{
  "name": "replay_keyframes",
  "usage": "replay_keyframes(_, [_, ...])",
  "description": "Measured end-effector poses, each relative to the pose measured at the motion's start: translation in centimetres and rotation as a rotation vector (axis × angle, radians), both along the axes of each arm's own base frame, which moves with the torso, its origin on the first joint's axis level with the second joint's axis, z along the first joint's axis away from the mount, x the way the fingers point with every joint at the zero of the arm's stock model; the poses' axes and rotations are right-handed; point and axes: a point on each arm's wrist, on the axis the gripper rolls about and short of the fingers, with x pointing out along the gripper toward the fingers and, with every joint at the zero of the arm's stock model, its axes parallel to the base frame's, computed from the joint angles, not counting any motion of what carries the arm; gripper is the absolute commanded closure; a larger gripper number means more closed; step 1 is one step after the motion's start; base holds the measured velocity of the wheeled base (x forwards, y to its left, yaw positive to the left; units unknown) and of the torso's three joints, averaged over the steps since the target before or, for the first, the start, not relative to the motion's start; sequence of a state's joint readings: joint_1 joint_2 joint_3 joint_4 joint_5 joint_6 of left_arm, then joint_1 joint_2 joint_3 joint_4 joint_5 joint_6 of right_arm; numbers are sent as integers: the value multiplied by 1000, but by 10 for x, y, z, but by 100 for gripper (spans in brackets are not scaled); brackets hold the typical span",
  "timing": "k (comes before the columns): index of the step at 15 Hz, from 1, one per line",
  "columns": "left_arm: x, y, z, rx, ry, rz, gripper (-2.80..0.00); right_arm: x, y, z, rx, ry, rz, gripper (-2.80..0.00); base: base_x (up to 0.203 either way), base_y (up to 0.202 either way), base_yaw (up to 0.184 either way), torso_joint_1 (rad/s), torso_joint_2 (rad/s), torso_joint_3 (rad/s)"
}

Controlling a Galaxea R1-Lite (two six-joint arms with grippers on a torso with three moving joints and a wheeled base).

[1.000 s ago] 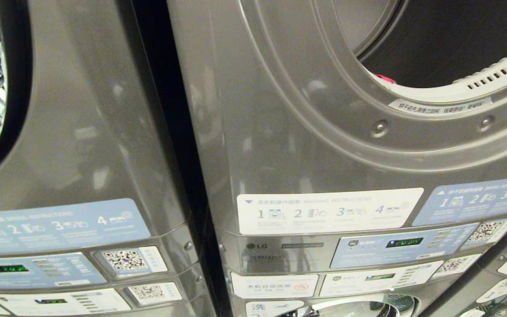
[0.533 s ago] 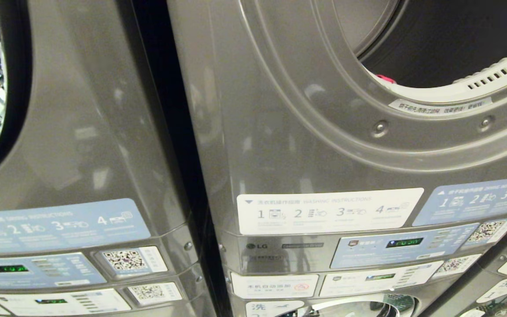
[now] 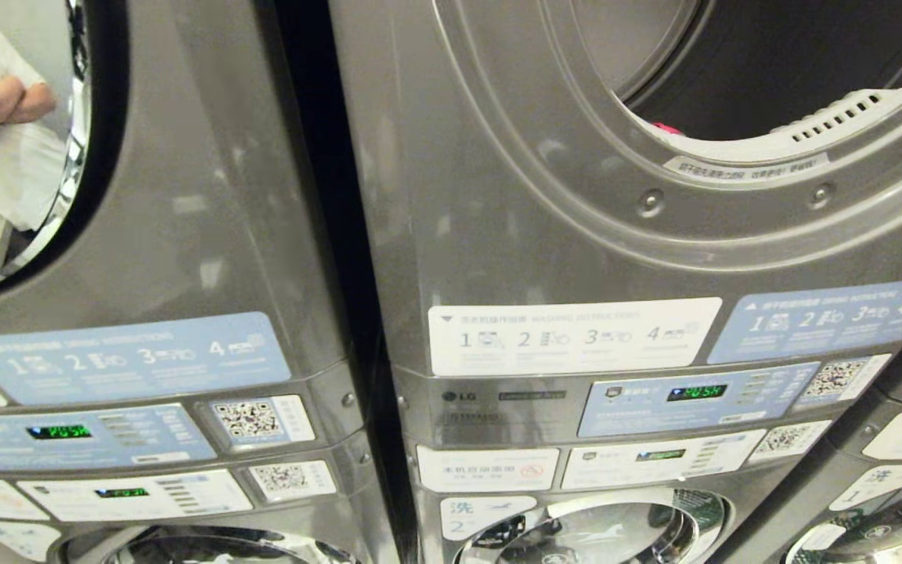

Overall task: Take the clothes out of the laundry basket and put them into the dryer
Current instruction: Close the dryer

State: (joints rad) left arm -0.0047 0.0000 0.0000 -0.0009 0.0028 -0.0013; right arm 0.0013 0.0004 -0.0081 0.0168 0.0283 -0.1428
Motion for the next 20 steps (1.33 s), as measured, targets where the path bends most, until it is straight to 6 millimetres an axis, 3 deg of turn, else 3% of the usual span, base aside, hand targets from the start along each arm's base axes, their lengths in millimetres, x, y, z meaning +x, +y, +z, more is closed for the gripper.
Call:
replay_keyframes(6, [0,0,0,0,0,0,0,0,0,0,0,0,0,0,-171,0,2,-2,0,2])
replay_keyframes(20, [0,0,0,34,3,-4,0,0,0,0,1,0,-1,0,0,0,0,4,1,-1])
